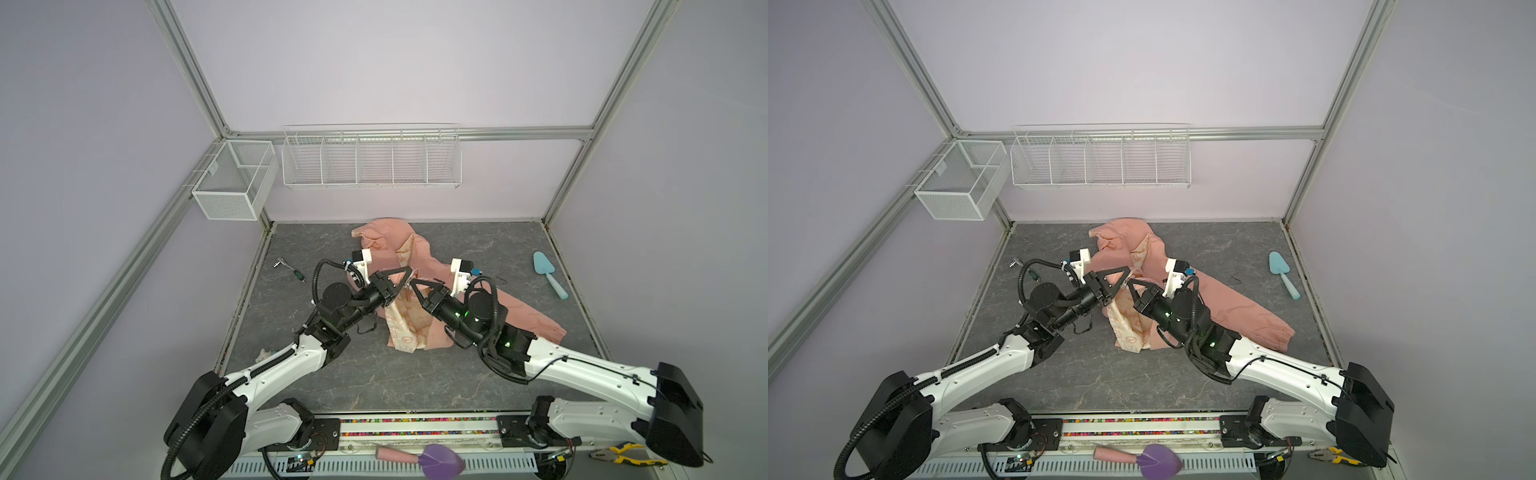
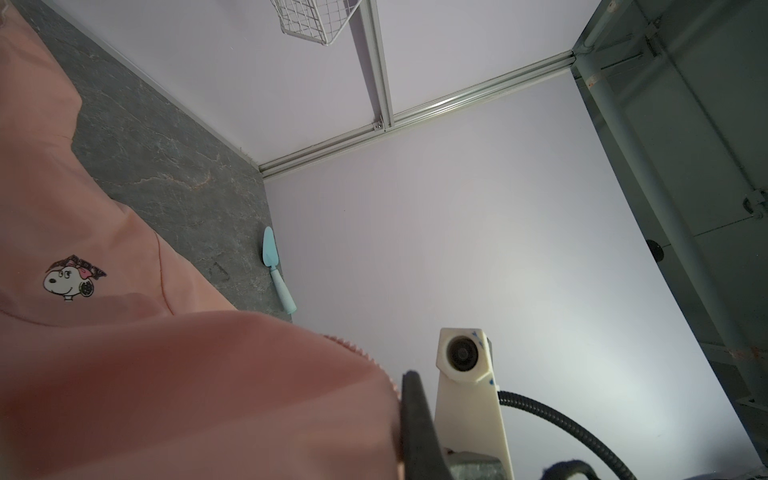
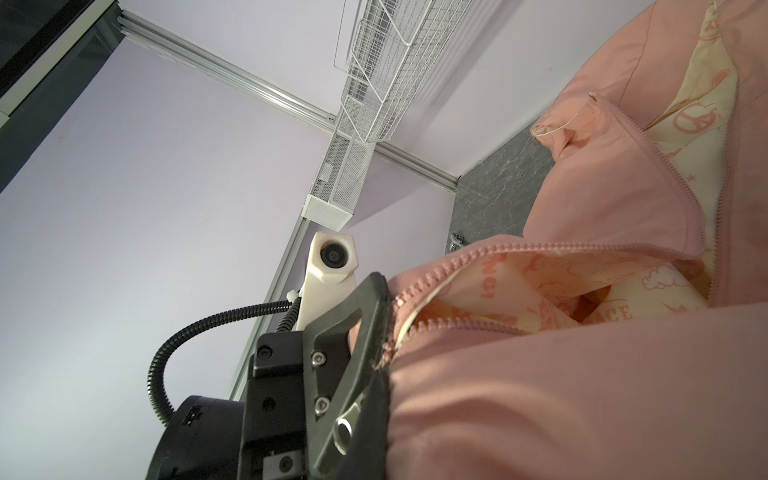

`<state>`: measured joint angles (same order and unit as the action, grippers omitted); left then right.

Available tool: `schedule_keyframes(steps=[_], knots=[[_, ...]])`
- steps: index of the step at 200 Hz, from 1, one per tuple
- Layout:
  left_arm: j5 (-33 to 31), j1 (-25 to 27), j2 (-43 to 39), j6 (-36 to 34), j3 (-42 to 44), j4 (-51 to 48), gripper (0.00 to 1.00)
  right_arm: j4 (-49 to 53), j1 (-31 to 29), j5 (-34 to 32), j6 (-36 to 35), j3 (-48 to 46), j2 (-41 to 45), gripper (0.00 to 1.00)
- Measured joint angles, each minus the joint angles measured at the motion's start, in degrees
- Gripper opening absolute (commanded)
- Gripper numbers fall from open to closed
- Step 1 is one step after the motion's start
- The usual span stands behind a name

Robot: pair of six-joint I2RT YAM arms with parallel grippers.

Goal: Zip up the jacket

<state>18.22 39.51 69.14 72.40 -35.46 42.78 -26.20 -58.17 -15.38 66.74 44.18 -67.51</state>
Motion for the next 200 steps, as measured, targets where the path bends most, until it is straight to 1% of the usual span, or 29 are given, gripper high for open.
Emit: schedule_keyframes(steps=[51, 132, 200], knots=[[-0.8, -0.6, 0.9, -1.5, 0.0, 3.0, 0.00, -1.6, -0.4, -1.8, 2.2, 1.3, -1.8, 0.06], [-1.5, -0.5, 1.0, -6.2, 3.0, 11.7, 0.00, -1.7, -0.7, 0.0, 5.1, 2.1, -1.3, 0.06], [-3.8, 0.0, 0.9, -11.1, 3.2, 11.8, 0.00, -2.4, -0.6, 0.3, 6.8, 2.3, -2.2, 0.06]])
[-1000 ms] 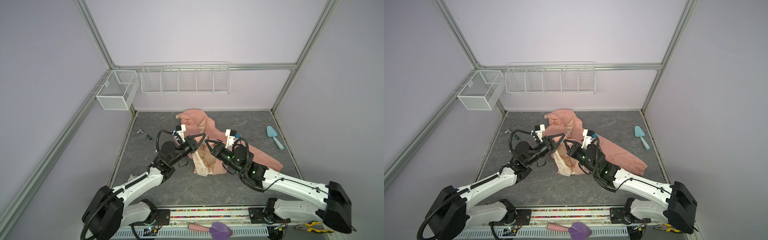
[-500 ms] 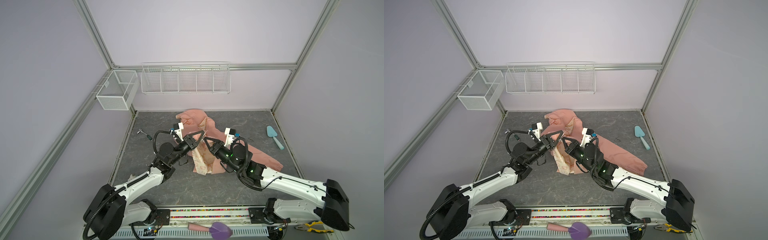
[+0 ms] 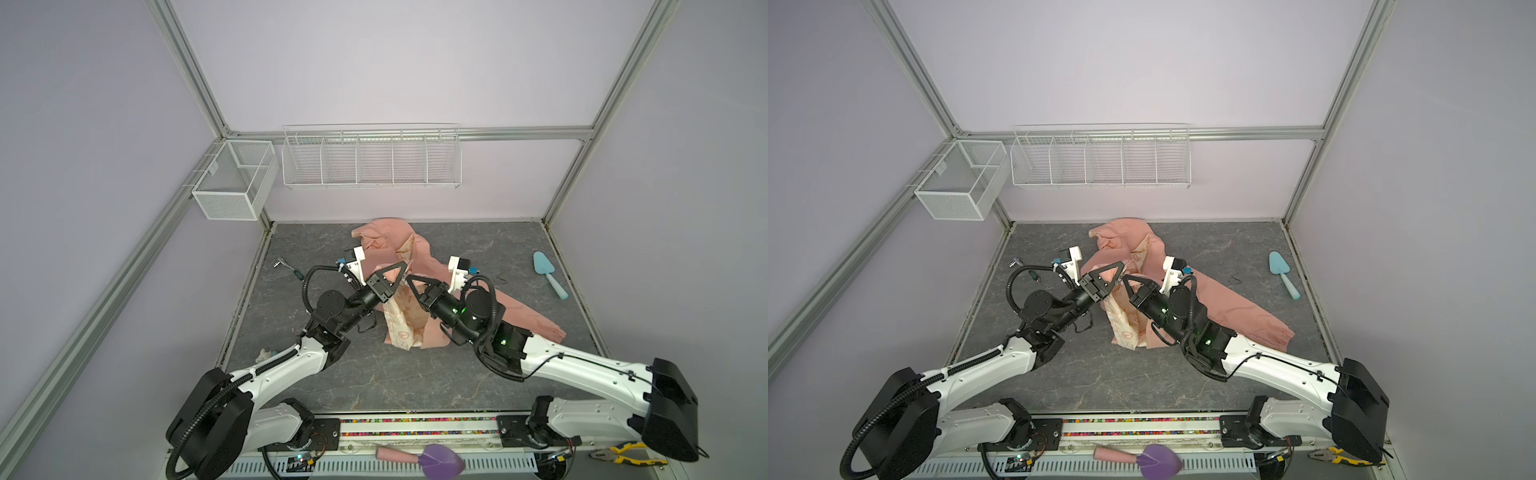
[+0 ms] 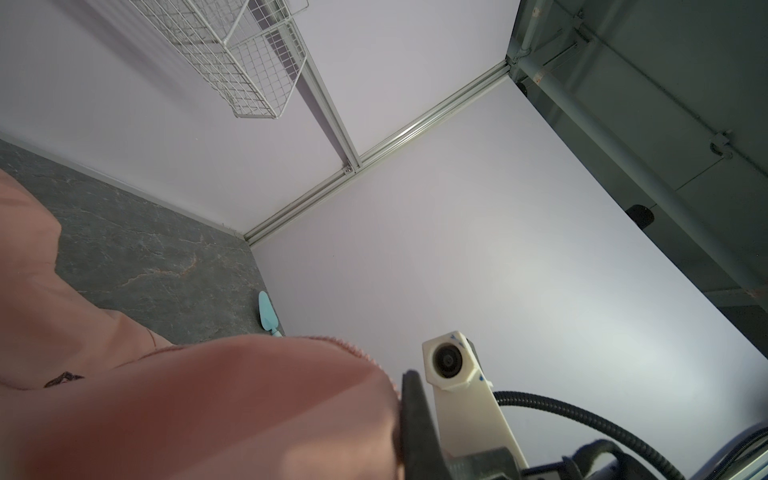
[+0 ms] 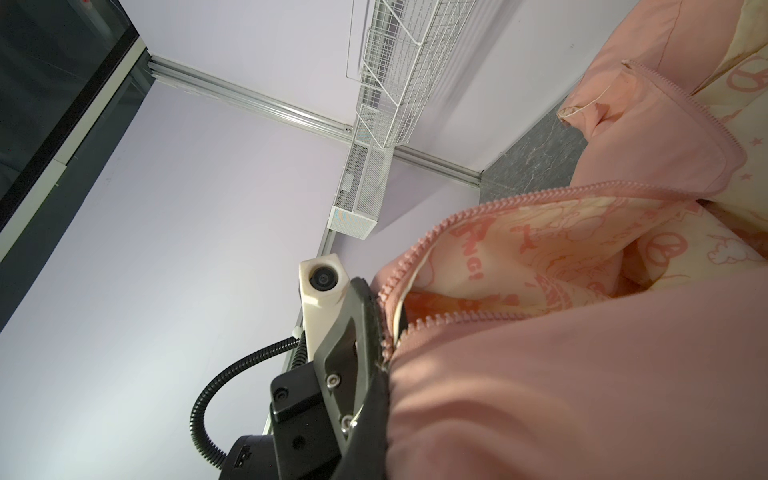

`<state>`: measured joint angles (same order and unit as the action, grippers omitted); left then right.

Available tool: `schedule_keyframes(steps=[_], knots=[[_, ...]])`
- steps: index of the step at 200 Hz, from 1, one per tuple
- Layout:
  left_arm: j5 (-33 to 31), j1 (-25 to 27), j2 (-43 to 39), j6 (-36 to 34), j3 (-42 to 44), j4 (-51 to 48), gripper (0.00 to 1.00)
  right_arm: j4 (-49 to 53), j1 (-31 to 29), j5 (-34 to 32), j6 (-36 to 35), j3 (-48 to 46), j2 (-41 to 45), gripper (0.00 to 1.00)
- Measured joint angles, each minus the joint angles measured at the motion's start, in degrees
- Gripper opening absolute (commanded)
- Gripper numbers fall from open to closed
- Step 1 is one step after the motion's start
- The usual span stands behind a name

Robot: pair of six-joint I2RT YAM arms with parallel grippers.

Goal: Zip up the jacket

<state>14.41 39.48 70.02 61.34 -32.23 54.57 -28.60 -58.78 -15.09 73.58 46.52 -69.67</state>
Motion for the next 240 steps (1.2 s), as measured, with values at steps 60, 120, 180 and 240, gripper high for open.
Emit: schedule_keyframes(steps=[60, 120, 180, 240], knots=[[-5.6, -0.1, 5.6, -2.3, -2.4, 0.8, 0.00, -2.8, 0.0, -4.4, 1.0, 2.8, -4.8, 0.06], [-5.3, 0.1, 9.2, -1.2, -3.6, 5.3, 0.00, -2.6, 0.0, -7.2, 0.9, 2.9, -4.7, 0.06], [0.2, 0.5, 2.7, 1.3, -3.6, -7.8, 0.00, 0.9, 2.5, 2.5, -1.7, -3.6, 2.5, 0.06], [5.6, -0.9, 3.0, 9.4, -5.5, -15.4, 0.00, 2.1, 3.8, 6.1, -4.0, -5.1, 3.0, 0.06]])
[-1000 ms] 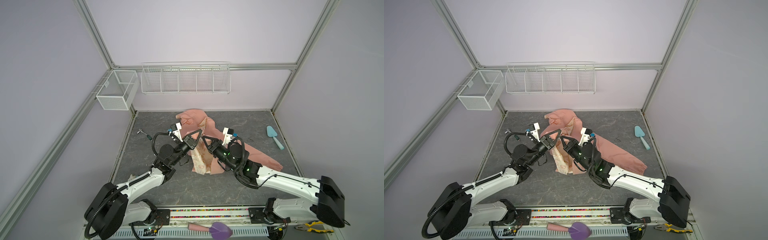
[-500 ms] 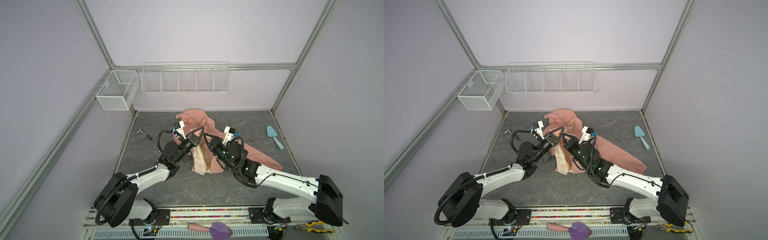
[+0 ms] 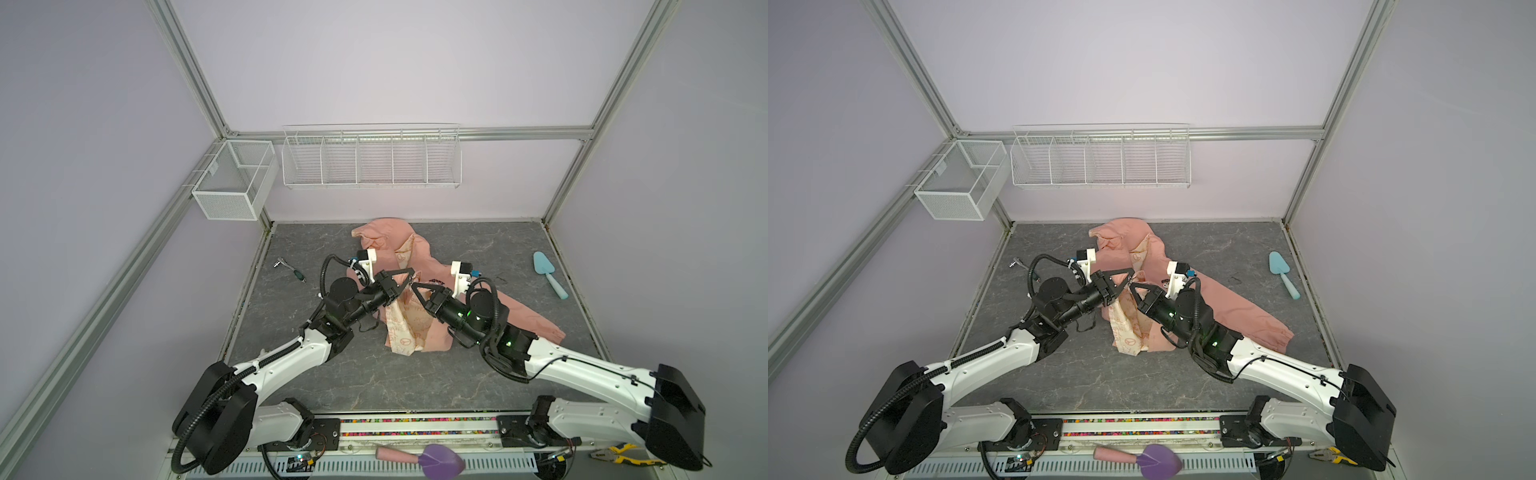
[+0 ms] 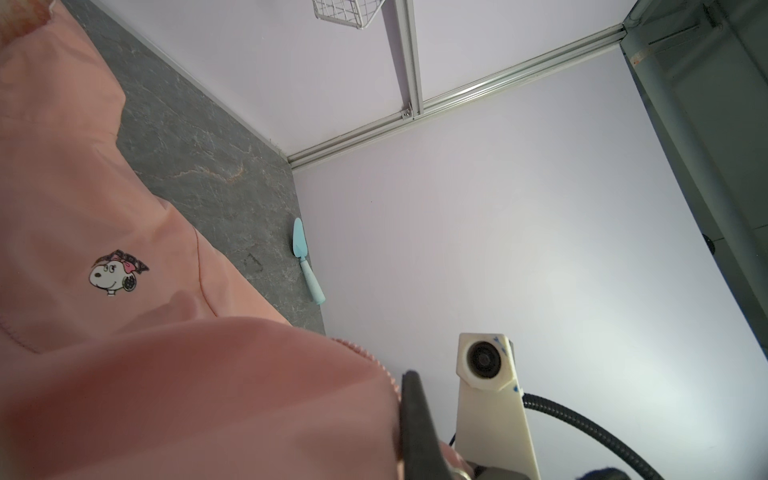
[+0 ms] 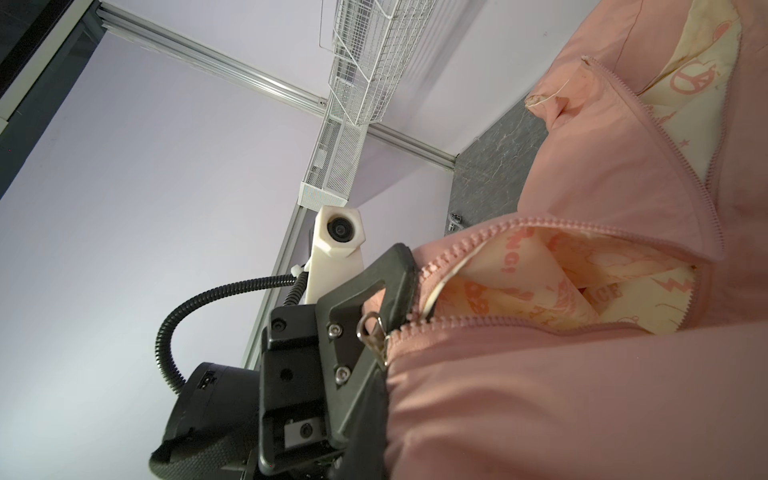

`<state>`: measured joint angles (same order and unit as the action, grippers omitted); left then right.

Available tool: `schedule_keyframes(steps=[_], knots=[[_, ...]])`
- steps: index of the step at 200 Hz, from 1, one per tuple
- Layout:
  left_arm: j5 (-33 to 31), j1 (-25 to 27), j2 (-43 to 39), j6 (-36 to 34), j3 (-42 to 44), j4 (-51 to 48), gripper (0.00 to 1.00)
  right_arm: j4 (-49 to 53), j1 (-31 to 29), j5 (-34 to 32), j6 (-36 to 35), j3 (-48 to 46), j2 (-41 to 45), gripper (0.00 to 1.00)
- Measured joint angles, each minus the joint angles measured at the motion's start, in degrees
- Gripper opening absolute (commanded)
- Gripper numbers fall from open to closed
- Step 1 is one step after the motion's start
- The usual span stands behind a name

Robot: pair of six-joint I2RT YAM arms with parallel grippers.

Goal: Zip up the jacket

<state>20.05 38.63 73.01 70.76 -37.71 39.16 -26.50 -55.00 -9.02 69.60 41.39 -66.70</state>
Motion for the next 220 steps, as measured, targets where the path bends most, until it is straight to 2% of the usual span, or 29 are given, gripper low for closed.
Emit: schedule_keyframes(steps=[74, 132, 220], knots=[[1.7, -0.2, 1.8, 6.3, -2.1, -0.8, 0.00, -1.1, 0.1, -2.0, -0.9, -1.2, 0.4, 0.06], [4.0, 0.0, -1.7, 7.3, -3.3, -6.9, 0.00, 1.4, 1.2, 1.4, -2.1, -2.8, 4.6, 0.06], [1.8, 0.0, -2.5, 12.9, -3.9, -9.5, 0.00, -1.8, 1.2, 2.4, -2.2, -2.7, 1.9, 0.06]])
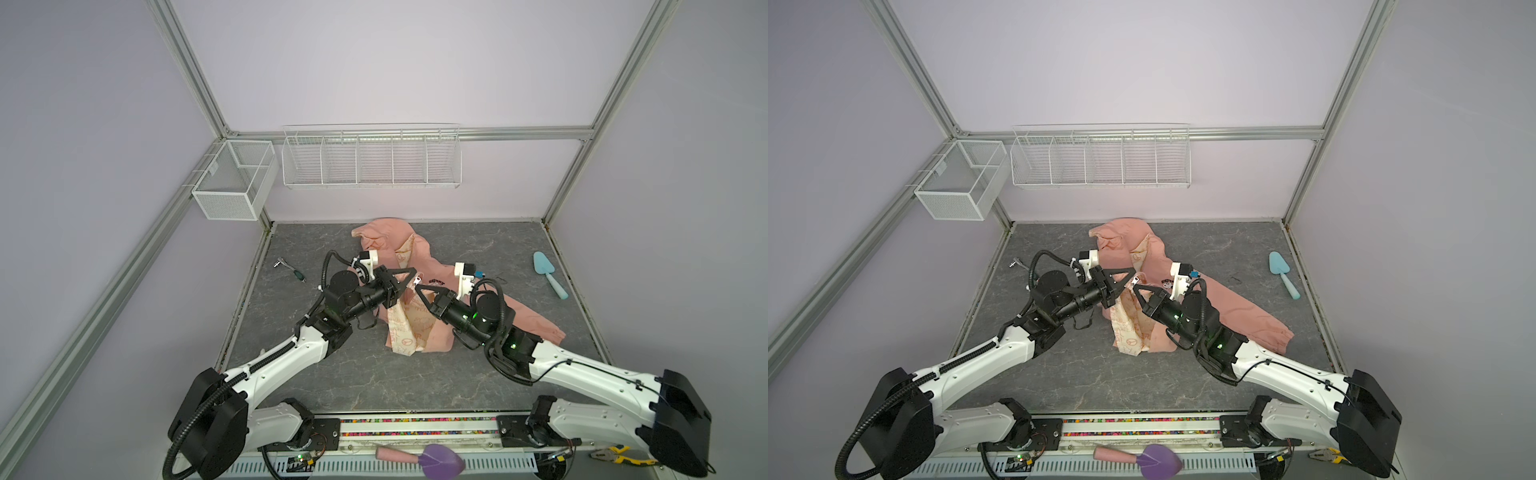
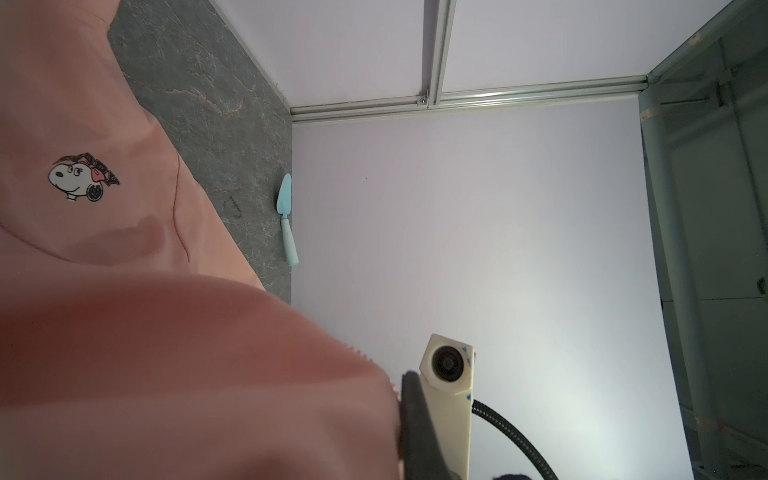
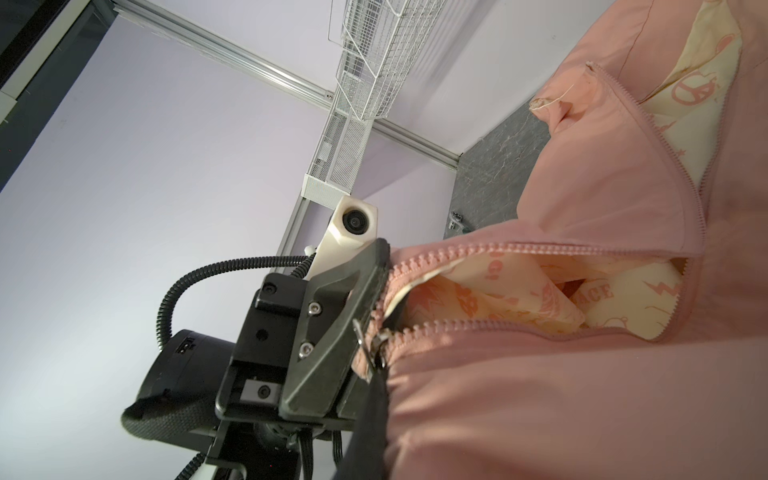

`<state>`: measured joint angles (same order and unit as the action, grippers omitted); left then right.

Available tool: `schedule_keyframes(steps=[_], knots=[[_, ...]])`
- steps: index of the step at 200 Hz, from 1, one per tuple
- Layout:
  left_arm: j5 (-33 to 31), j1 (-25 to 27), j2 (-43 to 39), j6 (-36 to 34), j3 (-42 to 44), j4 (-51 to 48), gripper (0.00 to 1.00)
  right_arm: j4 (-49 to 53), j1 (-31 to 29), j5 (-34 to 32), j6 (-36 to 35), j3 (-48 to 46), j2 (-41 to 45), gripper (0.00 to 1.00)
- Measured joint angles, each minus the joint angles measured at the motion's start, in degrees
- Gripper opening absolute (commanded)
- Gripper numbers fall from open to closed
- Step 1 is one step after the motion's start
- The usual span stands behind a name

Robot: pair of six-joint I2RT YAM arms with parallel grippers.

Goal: Zip up the jacket

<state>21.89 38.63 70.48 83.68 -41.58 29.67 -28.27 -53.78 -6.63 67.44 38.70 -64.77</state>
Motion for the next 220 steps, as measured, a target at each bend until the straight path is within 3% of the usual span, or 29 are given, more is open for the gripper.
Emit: schedule_keyframes(steps=[220], knots=[[-5.4, -2.5, -0.8, 0.2, -1.2, -7.6, 0.00, -4.3, -8.8, -17.9, -1.2, 6.8, -13.2, 0.06]])
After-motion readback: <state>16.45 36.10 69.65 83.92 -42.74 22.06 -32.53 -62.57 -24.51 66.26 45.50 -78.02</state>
